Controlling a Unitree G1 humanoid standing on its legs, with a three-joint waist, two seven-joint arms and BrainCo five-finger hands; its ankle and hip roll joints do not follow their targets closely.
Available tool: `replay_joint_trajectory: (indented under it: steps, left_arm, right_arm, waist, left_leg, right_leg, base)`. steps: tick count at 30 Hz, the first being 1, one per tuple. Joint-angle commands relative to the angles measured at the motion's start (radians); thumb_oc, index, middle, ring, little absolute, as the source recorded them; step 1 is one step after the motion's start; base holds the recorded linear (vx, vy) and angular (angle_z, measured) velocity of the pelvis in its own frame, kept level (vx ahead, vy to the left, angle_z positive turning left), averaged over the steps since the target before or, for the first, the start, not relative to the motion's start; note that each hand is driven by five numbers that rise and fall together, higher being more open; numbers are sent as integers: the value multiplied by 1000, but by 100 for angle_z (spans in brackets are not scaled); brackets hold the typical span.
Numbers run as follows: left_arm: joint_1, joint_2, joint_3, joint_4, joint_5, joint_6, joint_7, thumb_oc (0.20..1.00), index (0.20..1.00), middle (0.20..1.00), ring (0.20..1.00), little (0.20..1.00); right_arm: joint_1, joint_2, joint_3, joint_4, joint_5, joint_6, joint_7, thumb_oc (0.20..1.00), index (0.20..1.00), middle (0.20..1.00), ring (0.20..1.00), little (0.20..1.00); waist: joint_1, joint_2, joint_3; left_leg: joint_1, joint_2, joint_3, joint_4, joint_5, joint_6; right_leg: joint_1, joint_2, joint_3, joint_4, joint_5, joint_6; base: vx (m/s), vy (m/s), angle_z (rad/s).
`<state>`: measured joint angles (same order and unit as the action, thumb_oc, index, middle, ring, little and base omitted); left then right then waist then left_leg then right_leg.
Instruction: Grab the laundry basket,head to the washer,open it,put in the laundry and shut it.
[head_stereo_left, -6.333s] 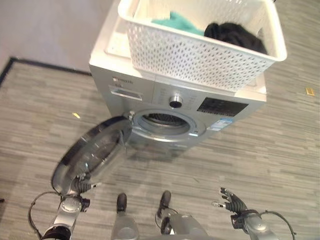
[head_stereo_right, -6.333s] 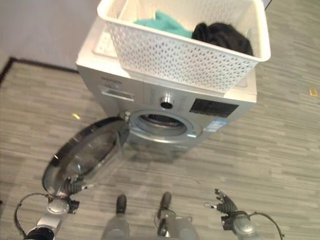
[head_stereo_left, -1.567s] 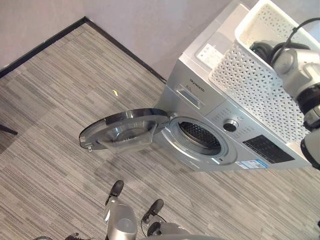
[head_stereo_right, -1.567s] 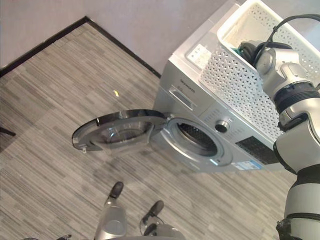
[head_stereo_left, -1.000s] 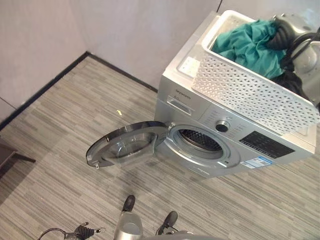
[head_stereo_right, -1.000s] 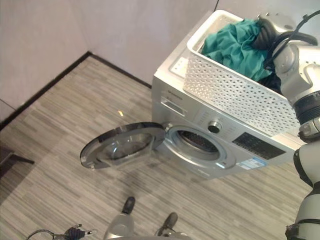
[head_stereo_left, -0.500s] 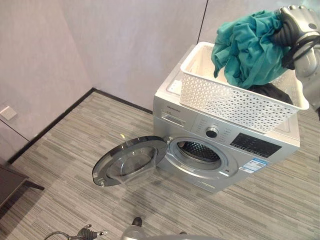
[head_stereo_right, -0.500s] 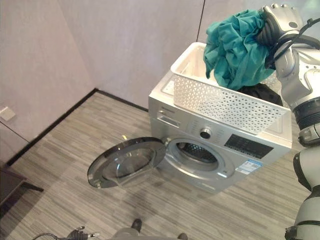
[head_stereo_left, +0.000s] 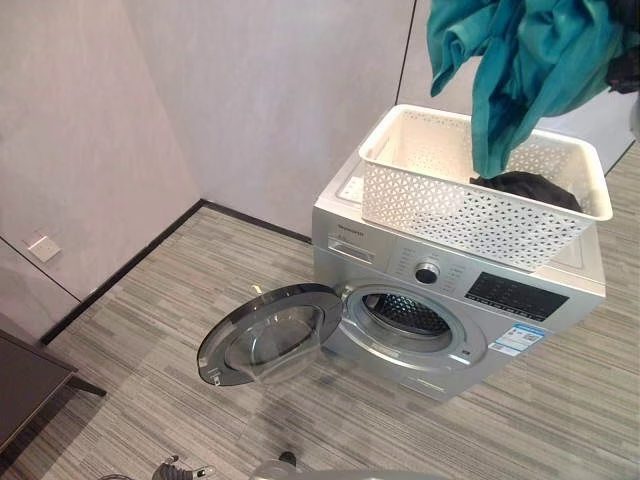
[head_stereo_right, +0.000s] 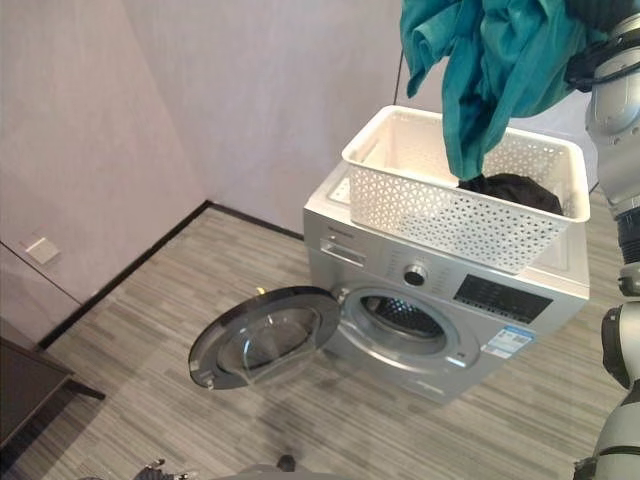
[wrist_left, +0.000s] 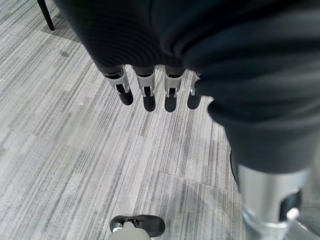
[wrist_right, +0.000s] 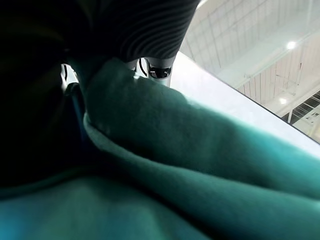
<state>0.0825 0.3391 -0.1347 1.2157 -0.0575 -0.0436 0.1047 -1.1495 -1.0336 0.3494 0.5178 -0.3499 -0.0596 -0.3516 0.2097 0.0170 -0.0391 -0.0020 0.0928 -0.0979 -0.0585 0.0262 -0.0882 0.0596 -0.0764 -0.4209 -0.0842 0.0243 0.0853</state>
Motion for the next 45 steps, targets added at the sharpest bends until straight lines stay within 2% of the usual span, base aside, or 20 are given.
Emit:
replay_joint_trajectory:
  steps: [1, 2, 6, 8, 14, 15, 17, 20, 24, 26, 27, 29, 32, 34, 36, 38, 43, 45]
  left_arm:
    - [-50, 81, -22, 41, 41, -19, 32, 1000, 1000, 1000, 1000, 1000]
    - [-58, 80, -31, 31, 31, -20, 43, 1000, 1000, 1000, 1000, 1000]
    - [-59, 86, -38, -18, 4, -25, 50, 1000, 1000, 1000, 1000, 1000]
    - [-46, 106, -29, -105, -51, -36, 54, 1000, 1000, 1000, 1000, 1000]
    - [24, 171, 3, -337, -136, -58, 22, 1000, 1000, 1000, 1000, 1000]
    - [63, 210, 36, -449, -155, -69, 15, 1000, 1000, 1000, 1000, 1000]
    - [100, 256, 81, -545, -162, -72, 9, 1000, 1000, 1000, 1000, 1000]
    - [171, 347, 202, -719, -153, -76, 6, 1000, 1000, 1000, 1000, 1000]
    - [204, 464, 391, -882, -143, -86, 42, 1000, 1000, 1000, 1000, 1000]
    - [205, 489, 434, -946, -143, -95, 46, 1000, 1000, 1000, 1000, 1000]
    - [187, 513, 480, -1024, -210, -122, 41, 1000, 1000, 1000, 1000, 1000]
    - [160, 534, 504, -1115, -301, -154, 14, 1000, 1000, 1000, 1000, 1000]
    - [105, 528, 495, -1229, -425, -182, -18, 1000, 1000, 1000, 1000, 1000]
    - [92, 524, 488, -1265, -453, -189, -25, 1000, 1000, 1000, 1000, 1000]
    - [19, 494, 416, -1360, -622, -210, -67, 1000, 1000, 1000, 1000, 1000]
    - [-25, 457, 369, -1397, -704, -220, -79, 1000, 1000, 1000, 1000, 1000]
    - [-116, 414, 281, -1439, -709, -236, -71, 1000, 1000, 1000, 1000, 1000]
    - [-201, 371, 190, -1456, -788, -238, -83, 1000, 1000, 1000, 1000, 1000]
  right_arm:
    - [-84, -28, -26, -2, 87, -36, -96, 200, 200, 200, 200, 200]
    - [-91, 14, -94, -2, 198, -65, -132, 200, 200, 200, 200, 200]
    - [-91, 96, -177, -23, 371, -121, -154, 200, 200, 200, 200, 200]
    - [-74, 213, -219, -37, 537, -175, -140, 200, 200, 200, 200, 200]
    - [-26, 303, -252, -85, 636, -206, -103, 200, 200, 200, 200, 200]
    - [4, 332, -265, -105, 663, -214, -90, 200, 200, 200, 200, 200]
    - [27, 349, -268, -124, 664, -206, -73, 200, 200, 200, 200, 200]
    - [69, 375, -265, -155, 658, -186, -42, 200, 200, 200, 200, 200]
    - [112, 397, -261, -175, 656, -166, -16, 200, 200, 200, 200, 200]
    - [121, 398, -261, -180, 654, -161, -13, 200, 200, 200, 200, 200]
    - [130, 399, -259, -191, 656, -158, -6, 200, 200, 200, 200, 200]
    - [128, 398, -252, -183, 656, -153, 2, 200, 200, 200, 200, 200]
    - [119, 395, -237, -160, 659, -142, 14, 200, 200, 200, 200, 200]
    - [117, 397, -235, -156, 663, -142, 18, 200, 200, 200, 200, 200]
    - [100, 426, -219, -136, 689, -147, 18, 200, 200, 200, 200, 200]
    - [93, 468, -217, -129, 732, -157, 17, 200, 200, 200, 200, 200]
    - [92, 524, -208, -127, 758, -162, 13, 200, 200, 200, 200, 200]
    - [81, 569, -188, -119, 782, -163, 16, 200, 200, 200, 200, 200]
  waist:
    - [38, -119, -43]
    - [37, -117, -49]
    - [38, -113, -53]
    - [42, -109, -56]
    - [50, -100, -55]
    - [58, -93, -54]
    - [61, -90, -56]
    - [70, -85, -58]
    - [86, -77, -59]
    - [90, -77, -59]
    - [94, -77, -59]
    - [94, -77, -60]
    - [91, -81, -60]
    - [89, -81, -60]
    - [76, -81, -58]
    - [71, -80, -53]
    - [64, -84, -52]
    - [54, -89, -54]
  left_leg:
    - [-30, -16, 0, -22, 15, 32]
    - [-27, -15, 1, -22, 13, 32]
    - [-21, -14, 6, -22, 10, 33]
    - [-13, -14, 13, -21, 7, 34]
    - [-9, -17, 15, -19, 5, 37]
    - [-8, -19, 12, -19, 5, 38]
    - [-5, -20, 11, -20, 4, 38]
    - [0, -24, 7, -20, 2, 37]
    - [8, -22, 3, -20, -8, 33]
    - [8, -22, 2, -20, -7, 32]
    - [6, -25, -1, -21, 1, 31]
    - [10, -22, -5, -20, -6, 27]
    - [7, -24, -10, -22, 3, 28]
    - [8, -25, -12, -22, 3, 29]
    - [13, -25, -14, -22, 2, 29]
    - [16, -24, -14, -23, 2, 29]
    - [14, -23, -11, -24, 2, 27]
    - [13, -22, -10, -25, 3, 26]
  right_leg:
    - [26, -106, 50, -3, 30, 83]
    - [26, -103, 55, -3, 28, 82]
    - [27, -102, 62, -3, 29, 80]
    - [30, -104, 70, -3, 29, 79]
    - [34, -106, 70, -3, 31, 77]
    - [36, -109, 68, -3, 32, 78]
    - [39, -113, 65, -3, 32, 79]
    - [47, -116, 59, -3, 31, 80]
    - [57, -118, 56, -3, 22, 82]
    - [59, -119, 54, -3, 21, 82]
    - [56, -124, 51, -3, 26, 82]
    - [64, -122, 49, -3, 19, 82]
    - [63, -123, 46, -3, 22, 79]
    - [64, -123, 48, -3, 22, 78]
    - [68, -121, 52, -3, 20, 74]
    - [68, -120, 56, -3, 19, 72]
    - [66, -117, 57, -3, 18, 69]
    - [65, -116, 59, -3, 18, 66]
  base:
    - [0, 0, 0]
    - [0, 0, 0]
    - [0, 0, 0]
    - [-11, 0, -8]
    - [-16, 2, -8]
    - [0, 0, 0]
    - [0, 0, 0]
    - [-5, -2, 2]
    - [-1, -2, 2]
    - [-3, -6, 4]
    - [0, 0, 0]
    - [-6, -3, 4]
    - [-10, -11, 12]
    - [1, -1, 2]
    - [0, -2, 2]
    - [0, 0, 0]
    - [0, 0, 0]
    - [0, 0, 0]
